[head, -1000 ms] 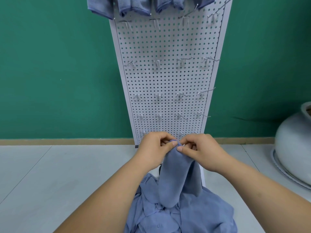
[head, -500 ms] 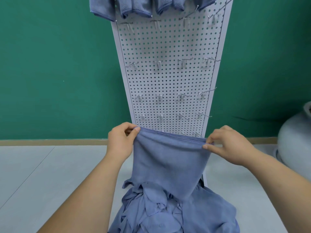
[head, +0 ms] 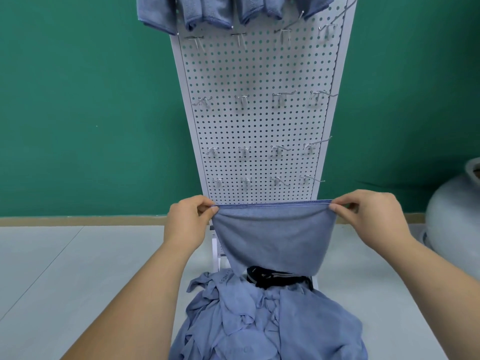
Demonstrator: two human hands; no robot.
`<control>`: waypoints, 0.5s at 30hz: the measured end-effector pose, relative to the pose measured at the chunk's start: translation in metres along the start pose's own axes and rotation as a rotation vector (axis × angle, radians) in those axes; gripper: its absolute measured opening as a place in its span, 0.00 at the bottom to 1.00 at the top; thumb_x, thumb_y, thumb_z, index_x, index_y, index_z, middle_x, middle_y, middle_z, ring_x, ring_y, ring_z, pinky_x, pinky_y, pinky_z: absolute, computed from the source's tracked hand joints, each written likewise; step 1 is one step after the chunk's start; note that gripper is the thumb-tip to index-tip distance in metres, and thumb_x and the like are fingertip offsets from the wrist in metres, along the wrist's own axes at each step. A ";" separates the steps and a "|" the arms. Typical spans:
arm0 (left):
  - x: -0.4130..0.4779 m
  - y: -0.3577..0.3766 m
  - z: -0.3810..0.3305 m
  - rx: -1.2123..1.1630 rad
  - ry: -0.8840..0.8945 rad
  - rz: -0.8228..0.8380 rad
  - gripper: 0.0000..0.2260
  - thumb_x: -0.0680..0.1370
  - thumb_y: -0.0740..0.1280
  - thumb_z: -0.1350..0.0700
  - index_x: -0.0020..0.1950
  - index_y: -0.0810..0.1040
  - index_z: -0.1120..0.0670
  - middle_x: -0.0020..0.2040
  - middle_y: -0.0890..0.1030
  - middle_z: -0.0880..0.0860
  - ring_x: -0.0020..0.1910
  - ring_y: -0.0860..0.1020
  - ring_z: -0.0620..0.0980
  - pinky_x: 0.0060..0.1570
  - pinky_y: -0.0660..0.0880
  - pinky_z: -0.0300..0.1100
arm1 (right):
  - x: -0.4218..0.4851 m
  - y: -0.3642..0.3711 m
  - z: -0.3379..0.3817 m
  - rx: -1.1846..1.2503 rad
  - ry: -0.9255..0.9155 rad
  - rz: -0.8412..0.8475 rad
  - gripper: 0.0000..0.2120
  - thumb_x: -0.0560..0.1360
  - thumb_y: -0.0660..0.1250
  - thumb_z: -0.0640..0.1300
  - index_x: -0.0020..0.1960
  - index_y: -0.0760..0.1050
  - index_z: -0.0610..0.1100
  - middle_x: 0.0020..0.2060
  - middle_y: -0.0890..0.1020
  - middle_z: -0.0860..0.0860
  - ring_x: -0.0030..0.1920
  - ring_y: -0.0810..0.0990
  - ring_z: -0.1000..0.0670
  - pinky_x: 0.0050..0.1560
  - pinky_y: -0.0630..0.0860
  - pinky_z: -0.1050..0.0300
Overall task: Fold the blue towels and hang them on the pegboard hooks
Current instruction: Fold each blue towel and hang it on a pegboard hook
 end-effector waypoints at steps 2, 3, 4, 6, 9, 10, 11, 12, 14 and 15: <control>0.000 0.000 -0.003 0.008 0.005 -0.015 0.02 0.79 0.75 0.53 0.48 0.86 0.46 0.40 0.85 0.41 0.42 0.82 0.40 0.45 0.78 0.40 | -0.001 -0.001 0.003 -0.033 -0.027 -0.020 0.04 0.73 0.80 0.51 0.46 0.86 0.55 0.37 0.85 0.58 0.34 0.81 0.53 0.36 0.76 0.56; 0.000 0.000 -0.003 0.007 0.004 -0.027 0.02 0.80 0.75 0.53 0.48 0.86 0.46 0.39 0.85 0.41 0.42 0.82 0.41 0.46 0.79 0.41 | -0.001 0.001 0.003 -0.043 -0.025 -0.018 0.07 0.73 0.80 0.50 0.50 0.85 0.54 0.37 0.85 0.58 0.36 0.82 0.50 0.37 0.78 0.54; 0.000 0.000 -0.004 0.004 0.003 -0.034 0.02 0.80 0.74 0.52 0.48 0.86 0.47 0.39 0.85 0.41 0.41 0.82 0.41 0.46 0.79 0.41 | -0.001 0.002 0.003 -0.054 -0.013 -0.007 0.11 0.74 0.79 0.49 0.56 0.84 0.53 0.39 0.85 0.57 0.38 0.82 0.47 0.38 0.79 0.52; 0.000 0.001 -0.005 -0.010 0.002 -0.034 0.02 0.80 0.74 0.52 0.48 0.86 0.47 0.40 0.84 0.41 0.42 0.82 0.41 0.45 0.78 0.40 | 0.000 0.009 0.002 -0.108 -0.002 0.030 0.13 0.78 0.76 0.48 0.61 0.83 0.51 0.42 0.84 0.54 0.43 0.82 0.43 0.41 0.79 0.49; -0.001 0.002 -0.008 -0.096 -0.019 -0.028 0.03 0.81 0.73 0.53 0.48 0.85 0.48 0.42 0.85 0.43 0.43 0.82 0.43 0.46 0.77 0.38 | 0.001 0.018 0.003 -0.088 0.035 0.078 0.05 0.82 0.70 0.48 0.53 0.83 0.49 0.43 0.78 0.53 0.46 0.77 0.46 0.43 0.74 0.50; -0.001 0.003 -0.009 -0.165 -0.048 -0.026 0.03 0.81 0.72 0.53 0.48 0.84 0.49 0.44 0.85 0.44 0.45 0.82 0.44 0.47 0.77 0.39 | 0.001 0.019 0.002 0.006 0.089 0.104 0.05 0.82 0.68 0.48 0.51 0.82 0.50 0.44 0.78 0.54 0.47 0.77 0.47 0.45 0.73 0.51; -0.001 0.003 -0.009 -0.251 -0.091 -0.020 0.03 0.82 0.71 0.53 0.49 0.84 0.50 0.46 0.85 0.46 0.46 0.82 0.46 0.47 0.77 0.40 | 0.001 0.018 0.002 0.143 0.159 0.125 0.06 0.83 0.67 0.49 0.49 0.81 0.51 0.45 0.79 0.54 0.48 0.78 0.47 0.46 0.72 0.52; -0.002 0.003 -0.010 -0.346 -0.142 -0.008 0.04 0.83 0.70 0.53 0.50 0.83 0.51 0.48 0.85 0.48 0.46 0.81 0.48 0.48 0.78 0.41 | 0.002 0.017 0.003 0.321 0.245 0.147 0.07 0.84 0.66 0.50 0.48 0.80 0.51 0.46 0.82 0.53 0.49 0.80 0.47 0.48 0.74 0.50; -0.001 0.002 -0.012 -0.513 -0.226 0.013 0.07 0.84 0.68 0.52 0.52 0.83 0.52 0.49 0.85 0.52 0.47 0.80 0.50 0.53 0.80 0.45 | 0.002 0.012 0.006 0.704 0.383 0.153 0.11 0.84 0.67 0.52 0.48 0.82 0.47 0.45 0.85 0.53 0.47 0.81 0.49 0.53 0.79 0.48; -0.001 0.002 -0.013 -0.583 -0.254 0.018 0.08 0.85 0.67 0.51 0.53 0.84 0.53 0.51 0.86 0.54 0.47 0.80 0.50 0.55 0.81 0.48 | 0.002 0.008 0.009 0.850 0.424 0.137 0.12 0.84 0.68 0.52 0.48 0.82 0.45 0.43 0.85 0.52 0.44 0.80 0.50 0.54 0.80 0.48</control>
Point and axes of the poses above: each hand's wrist, its own x-axis towards the middle knuckle, its own y-axis out of the palm, z = x × y, the point moved 1 cm from there along x, towards the middle knuckle
